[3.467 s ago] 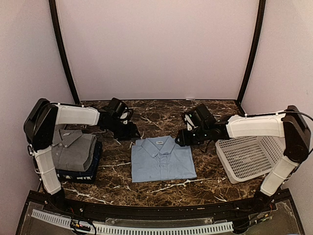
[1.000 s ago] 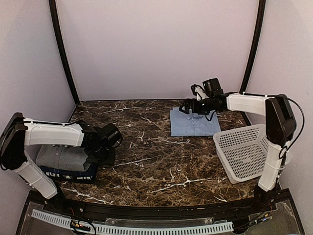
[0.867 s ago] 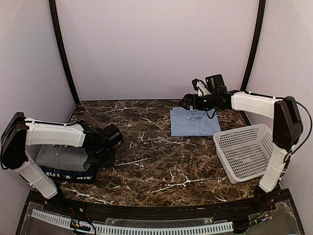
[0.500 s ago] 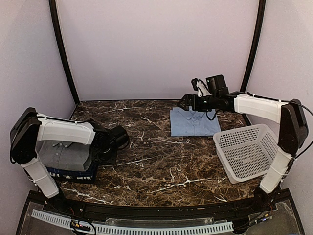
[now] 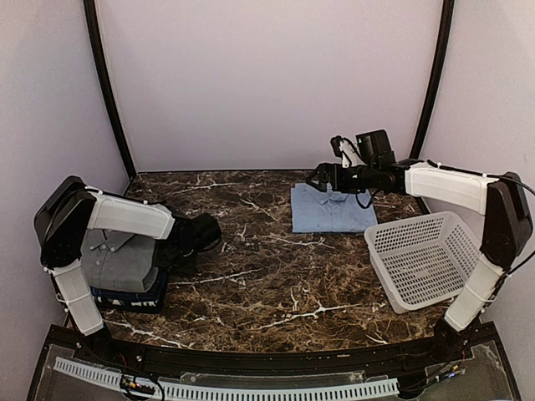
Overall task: Fold and stack the long sleeve shirts
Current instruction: Move the square-folded shirt to the center of the board.
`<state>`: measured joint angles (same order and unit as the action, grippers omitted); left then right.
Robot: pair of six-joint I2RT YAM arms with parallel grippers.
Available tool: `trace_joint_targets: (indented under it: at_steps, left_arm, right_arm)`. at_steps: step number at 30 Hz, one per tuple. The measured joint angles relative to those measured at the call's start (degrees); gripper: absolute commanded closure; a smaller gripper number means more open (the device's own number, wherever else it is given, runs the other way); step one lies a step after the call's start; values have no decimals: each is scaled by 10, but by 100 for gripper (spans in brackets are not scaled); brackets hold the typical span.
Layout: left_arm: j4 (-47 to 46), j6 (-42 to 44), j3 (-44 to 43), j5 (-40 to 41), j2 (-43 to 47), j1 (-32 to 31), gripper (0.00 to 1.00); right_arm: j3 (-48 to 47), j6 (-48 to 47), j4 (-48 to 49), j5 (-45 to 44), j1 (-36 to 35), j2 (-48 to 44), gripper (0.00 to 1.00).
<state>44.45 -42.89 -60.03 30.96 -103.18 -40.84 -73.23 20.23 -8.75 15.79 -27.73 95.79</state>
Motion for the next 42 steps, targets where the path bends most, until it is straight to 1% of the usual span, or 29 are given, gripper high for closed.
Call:
trace_joint_targets:
  at_steps: [3, 9, 16, 18, 21, 23, 31, 35, 42]
  left_arm:
    - [1, 7, -10, 15, -12, 2, 71]
    - [5, 17, -31, 43, -40, 9, 80]
    - [21, 17, -49, 73, -65, 19, 83]
    - [26, 18, -55, 82, -73, 21, 87]
    - [31, 18, -56, 94, -80, 23, 96]
    - [31, 19, -56, 98, -83, 24, 100]
    - [34, 40, -75, 107, -85, 27, 100]
    - [32, 65, -103, 106, -86, 32, 100]
    - [-3, 126, -173, 83, -102, 33, 100]
  right_arm:
    - [3, 0, 0, 0, 0, 0, 1]
    - [5, 0, 0, -1, 0, 0, 1]
    - [13, 0, -1, -2, 0, 0, 1]
    - [13, 0, 0, -2, 0, 0, 1]
    - [13, 0, -1, -2, 0, 0, 1]
    - [13, 0, 0, -2, 0, 0, 1]
    - [13, -1, -1, -5, 0, 0, 1]
    - [13, -2, -3, -8, 0, 0, 1]
    - [13, -6, -11, -19, 0, 0, 1]
